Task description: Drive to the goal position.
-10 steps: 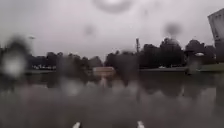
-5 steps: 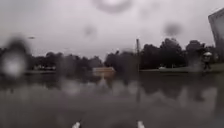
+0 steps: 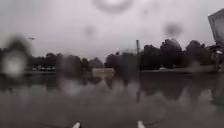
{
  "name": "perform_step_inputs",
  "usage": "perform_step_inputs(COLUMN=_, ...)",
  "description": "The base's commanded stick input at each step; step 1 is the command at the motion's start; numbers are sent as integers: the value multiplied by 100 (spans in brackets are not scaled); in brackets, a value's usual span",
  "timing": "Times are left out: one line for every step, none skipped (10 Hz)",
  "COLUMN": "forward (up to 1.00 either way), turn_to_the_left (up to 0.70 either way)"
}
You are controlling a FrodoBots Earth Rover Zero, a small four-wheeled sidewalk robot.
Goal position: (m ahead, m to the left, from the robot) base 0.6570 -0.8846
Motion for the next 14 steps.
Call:
perform_step_inputs(forward=70, turn_to_the_left=0)
perform_step_inputs(forward=70, turn_to_the_left=0)
perform_step_inputs(forward=70, turn_to_the_left=0)
perform_step_inputs(forward=70, turn_to_the_left=0)
perform_step_inputs(forward=70, turn_to_the_left=0)
perform_step_inputs(forward=70, turn_to_the_left=0)
perform_step_inputs(forward=70, turn_to_the_left=0)
perform_step_inputs(forward=70, turn_to_the_left=0)
perform_step_inputs(forward=70, turn_to_the_left=0)
perform_step_inputs(forward=70, turn_to_the_left=0)
perform_step_inputs(forward=70, turn_to_the_left=0)
perform_step_inputs(forward=70, turn_to_the_left=0)
perform_step_inputs(forward=70, turn_to_the_left=0)
perform_step_inputs(forward=70, turn_to_the_left=0)
